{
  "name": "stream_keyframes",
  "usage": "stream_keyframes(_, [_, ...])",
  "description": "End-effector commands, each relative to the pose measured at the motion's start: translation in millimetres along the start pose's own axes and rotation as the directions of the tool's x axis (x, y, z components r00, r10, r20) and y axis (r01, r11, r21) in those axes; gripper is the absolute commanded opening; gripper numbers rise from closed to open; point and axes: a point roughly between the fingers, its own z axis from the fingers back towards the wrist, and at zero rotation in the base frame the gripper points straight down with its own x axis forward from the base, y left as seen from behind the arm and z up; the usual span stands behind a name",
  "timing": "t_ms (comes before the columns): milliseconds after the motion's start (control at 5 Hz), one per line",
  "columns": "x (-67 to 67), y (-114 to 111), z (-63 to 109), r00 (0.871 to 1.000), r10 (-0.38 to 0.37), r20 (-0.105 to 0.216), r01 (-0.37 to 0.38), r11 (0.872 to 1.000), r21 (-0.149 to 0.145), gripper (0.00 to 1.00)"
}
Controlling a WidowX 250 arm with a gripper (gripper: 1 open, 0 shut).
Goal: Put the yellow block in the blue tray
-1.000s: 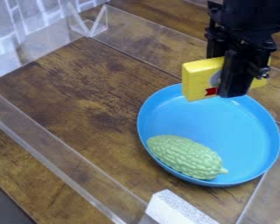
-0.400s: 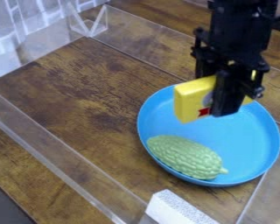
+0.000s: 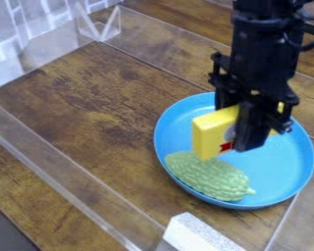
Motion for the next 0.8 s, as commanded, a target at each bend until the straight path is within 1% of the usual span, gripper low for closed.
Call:
stream_keyframes(0, [3.7, -2.3, 18.2, 0.997, -0.005, 0.080, 0.004, 1.000, 0.006, 0.00])
stream_keyframes(200, [3.2, -2.0, 14.7, 0.996, 0.010, 0.084, -0.009, 1.000, -0.012, 0.00])
stream_keyframes(600, [5.1, 2.0, 3.2, 0.996, 0.055, 0.074, -0.052, 0.998, -0.039, 0.00])
